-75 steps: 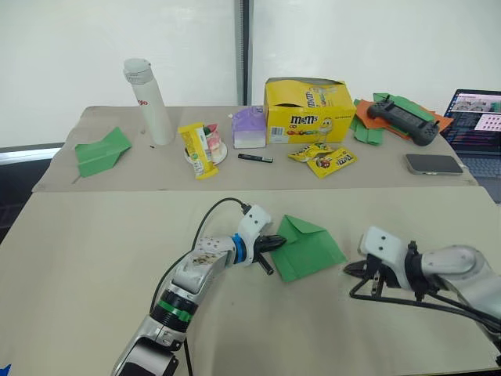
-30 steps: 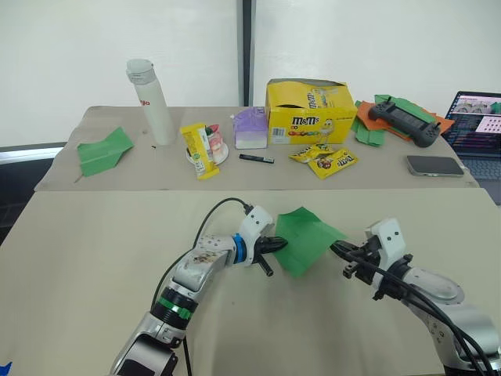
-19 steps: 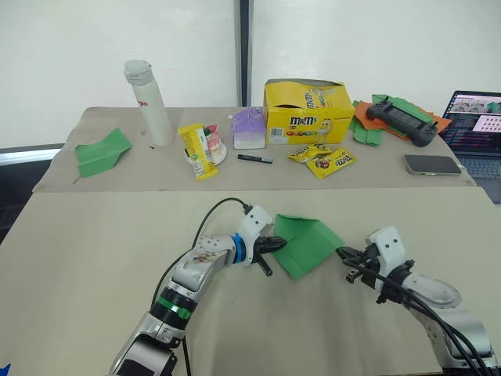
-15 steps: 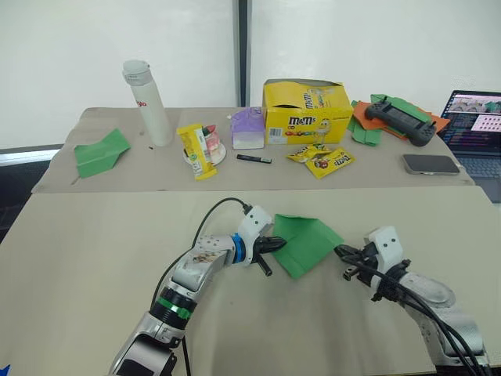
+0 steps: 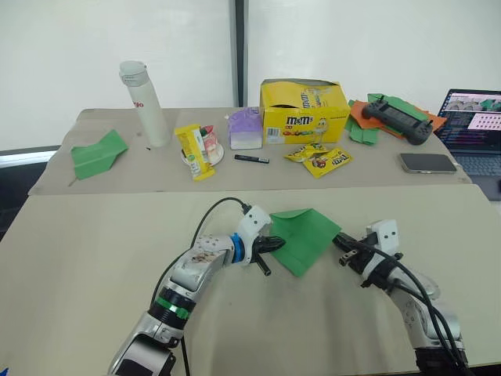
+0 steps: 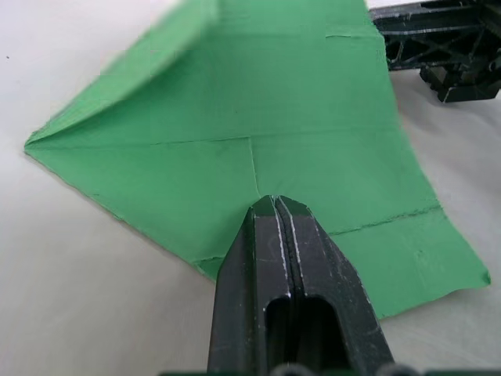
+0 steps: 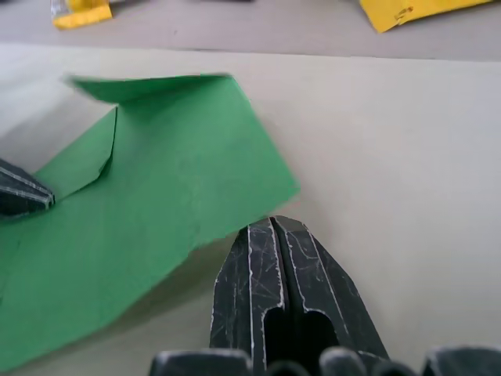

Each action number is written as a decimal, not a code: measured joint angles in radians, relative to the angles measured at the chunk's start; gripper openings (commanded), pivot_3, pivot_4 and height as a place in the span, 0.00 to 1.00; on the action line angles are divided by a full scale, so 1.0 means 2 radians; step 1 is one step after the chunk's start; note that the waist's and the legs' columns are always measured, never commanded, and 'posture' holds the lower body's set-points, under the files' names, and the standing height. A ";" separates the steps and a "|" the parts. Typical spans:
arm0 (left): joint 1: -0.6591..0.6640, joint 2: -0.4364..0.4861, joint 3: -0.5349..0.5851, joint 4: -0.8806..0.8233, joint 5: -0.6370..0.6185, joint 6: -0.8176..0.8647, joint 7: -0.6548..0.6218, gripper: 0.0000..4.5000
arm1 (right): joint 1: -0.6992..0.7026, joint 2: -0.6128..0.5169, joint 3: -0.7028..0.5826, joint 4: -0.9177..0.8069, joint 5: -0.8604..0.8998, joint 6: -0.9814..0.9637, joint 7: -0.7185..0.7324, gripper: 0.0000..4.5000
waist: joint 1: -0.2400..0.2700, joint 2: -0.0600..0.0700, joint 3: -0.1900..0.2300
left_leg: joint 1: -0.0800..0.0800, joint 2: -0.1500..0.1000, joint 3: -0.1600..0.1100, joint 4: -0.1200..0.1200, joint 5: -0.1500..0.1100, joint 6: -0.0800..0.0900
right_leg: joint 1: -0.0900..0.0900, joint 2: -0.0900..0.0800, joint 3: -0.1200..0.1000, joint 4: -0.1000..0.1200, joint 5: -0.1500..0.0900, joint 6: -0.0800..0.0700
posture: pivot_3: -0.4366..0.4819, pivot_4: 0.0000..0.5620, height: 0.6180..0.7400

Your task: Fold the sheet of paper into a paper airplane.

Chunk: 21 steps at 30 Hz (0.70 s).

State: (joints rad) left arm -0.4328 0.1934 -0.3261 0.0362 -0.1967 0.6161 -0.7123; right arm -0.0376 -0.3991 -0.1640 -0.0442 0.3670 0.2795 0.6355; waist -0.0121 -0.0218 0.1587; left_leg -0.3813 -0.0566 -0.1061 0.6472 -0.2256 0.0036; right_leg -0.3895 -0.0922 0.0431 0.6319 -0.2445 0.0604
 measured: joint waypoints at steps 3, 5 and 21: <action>0.000 0.001 0.000 -0.001 0.000 0.000 0.000 0.00 | -0.004 0.002 0.000 0.007 0.007 -0.008 0.016 0.01 | -0.001 0.000 0.000 | 0.000 0.000 0.000 0.000 0.000 0.000 | 0.000 0.000 0.000 0.000 0.000 0.000 | 0.48 0.27 1.00; 0.000 0.001 0.000 -0.001 0.000 0.000 0.000 0.00 | -0.007 0.003 0.000 0.007 0.016 -0.011 0.030 0.01 | 0.000 0.000 0.000 | 0.000 0.000 0.000 0.000 0.000 0.000 | 0.000 0.000 0.000 0.000 0.000 0.000 | 0.48 0.27 1.00; -0.003 0.013 0.001 -0.001 -0.003 0.000 -0.008 0.00 | 0.020 -0.024 0.029 -0.056 0.071 0.026 0.107 0.01 | 0.000 0.000 0.000 | 0.000 0.000 -0.001 -0.001 0.000 0.000 | 0.000 0.000 0.000 0.000 0.000 0.000 | 0.48 0.27 1.00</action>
State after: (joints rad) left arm -0.4378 0.2194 -0.3250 0.0348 -0.2026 0.6162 -0.7281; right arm 0.0022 -0.4467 -0.1061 -0.1563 0.5089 0.3323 0.8495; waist -0.0130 -0.0212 0.1588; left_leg -0.3816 -0.0565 -0.1074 0.6459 -0.2256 0.0036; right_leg -0.3905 -0.0922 0.0432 0.6321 -0.2446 0.0604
